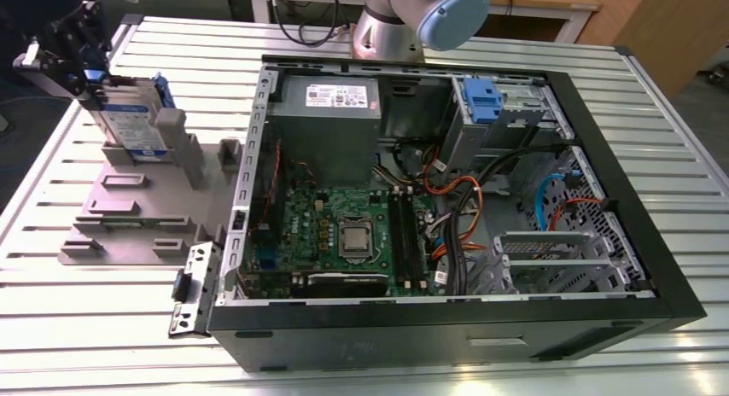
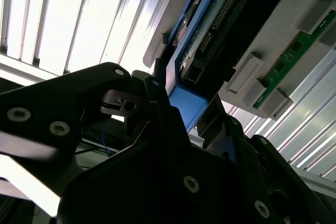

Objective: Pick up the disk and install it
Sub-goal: 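Pick up the disk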

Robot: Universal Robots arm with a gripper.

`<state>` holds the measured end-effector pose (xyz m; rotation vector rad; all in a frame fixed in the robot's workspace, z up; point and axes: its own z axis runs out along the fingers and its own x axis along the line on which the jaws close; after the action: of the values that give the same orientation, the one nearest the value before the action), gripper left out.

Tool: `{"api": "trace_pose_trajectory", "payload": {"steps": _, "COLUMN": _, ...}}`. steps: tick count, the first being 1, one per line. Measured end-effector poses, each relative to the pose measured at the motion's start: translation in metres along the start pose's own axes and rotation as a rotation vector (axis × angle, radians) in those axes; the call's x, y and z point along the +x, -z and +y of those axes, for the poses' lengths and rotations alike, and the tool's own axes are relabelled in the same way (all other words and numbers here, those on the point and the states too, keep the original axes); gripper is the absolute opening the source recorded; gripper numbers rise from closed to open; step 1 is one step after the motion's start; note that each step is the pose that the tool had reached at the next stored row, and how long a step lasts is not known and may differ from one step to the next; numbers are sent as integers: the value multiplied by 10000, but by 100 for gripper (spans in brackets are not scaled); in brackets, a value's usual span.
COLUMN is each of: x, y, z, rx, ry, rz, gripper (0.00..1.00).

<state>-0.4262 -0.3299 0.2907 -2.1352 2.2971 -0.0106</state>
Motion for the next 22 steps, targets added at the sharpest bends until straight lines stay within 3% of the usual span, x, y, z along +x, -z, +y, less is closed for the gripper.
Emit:
{"api": "trace_pose_trajectory", "payload": {"steps": 10, "x": 1, "y": 0, "z": 7, "rx": 1, "ry": 1, "rz": 0, "gripper": 48}}
{"api": "trace_pose_trajectory", "payload": {"steps": 12, "x": 1, "y": 0, "z": 8, "rx": 1, "ry": 1, "rz": 0, "gripper": 47}}
{"api": "trace_pose_trajectory", "payload": {"steps": 13, "x": 1, "y": 0, "z": 8, "rx": 0, "ry": 2, "rz": 0, "gripper": 40}}
{"api": "trace_pose_trajectory", "payload": {"steps": 22, "x": 16, "y": -1, "z": 9, "rx": 1, "ry": 1, "rz": 0, "gripper": 40}}
